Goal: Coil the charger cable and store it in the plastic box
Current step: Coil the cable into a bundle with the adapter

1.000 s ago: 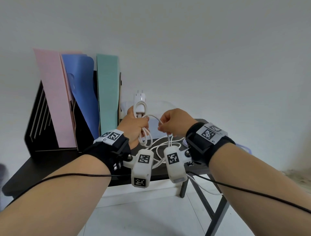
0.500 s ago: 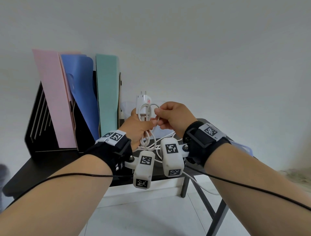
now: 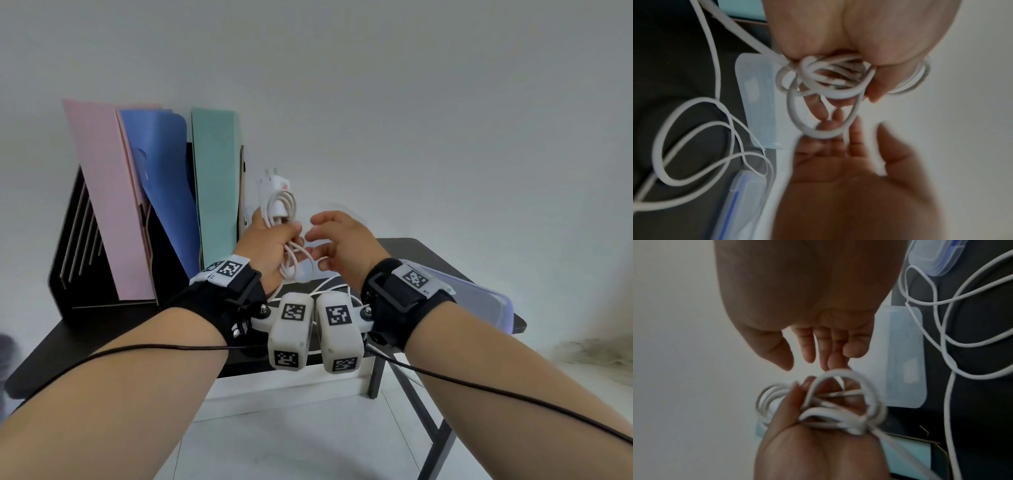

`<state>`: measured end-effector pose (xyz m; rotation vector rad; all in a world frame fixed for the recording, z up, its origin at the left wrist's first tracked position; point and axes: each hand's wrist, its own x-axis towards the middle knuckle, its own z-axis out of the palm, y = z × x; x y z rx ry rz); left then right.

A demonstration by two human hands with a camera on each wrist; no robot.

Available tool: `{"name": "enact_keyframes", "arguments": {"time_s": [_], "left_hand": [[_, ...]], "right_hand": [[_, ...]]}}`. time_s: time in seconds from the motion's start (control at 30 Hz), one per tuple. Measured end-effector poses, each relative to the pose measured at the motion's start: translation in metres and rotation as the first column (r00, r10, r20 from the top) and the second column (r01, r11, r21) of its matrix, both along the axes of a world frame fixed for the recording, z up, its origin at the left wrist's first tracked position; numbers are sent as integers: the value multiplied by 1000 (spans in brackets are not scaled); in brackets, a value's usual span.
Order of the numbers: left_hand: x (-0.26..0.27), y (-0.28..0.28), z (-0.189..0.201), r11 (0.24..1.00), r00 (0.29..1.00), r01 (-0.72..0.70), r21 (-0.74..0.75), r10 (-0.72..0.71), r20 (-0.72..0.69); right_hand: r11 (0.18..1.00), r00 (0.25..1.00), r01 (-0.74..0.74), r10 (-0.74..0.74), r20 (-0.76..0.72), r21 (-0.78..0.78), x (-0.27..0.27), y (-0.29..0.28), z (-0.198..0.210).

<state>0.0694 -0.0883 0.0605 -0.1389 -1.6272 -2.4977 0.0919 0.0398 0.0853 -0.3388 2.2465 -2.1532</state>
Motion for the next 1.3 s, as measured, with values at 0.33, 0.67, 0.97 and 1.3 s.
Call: {"name": "enact_keyframes", "arguments": {"time_s": [0.33, 0.67, 0.97, 1.3], "left_hand": [[4, -2, 23, 976, 989, -149, 157, 149, 9], [1, -25, 36, 951, 996, -80, 297, 88, -14], [4, -68, 46, 962, 998, 66, 263, -63, -20], [4, -36, 4, 952, 998, -35, -304, 52, 48]], "right_hand": [[856, 897, -436, 389, 211, 276, 8, -7, -29], [641, 951, -291, 276, 141, 711, 6, 3, -31], [384, 1000, 9, 14, -16, 923, -8, 39, -34], [773, 914, 360, -180, -364, 522, -12, 33, 2]]}}
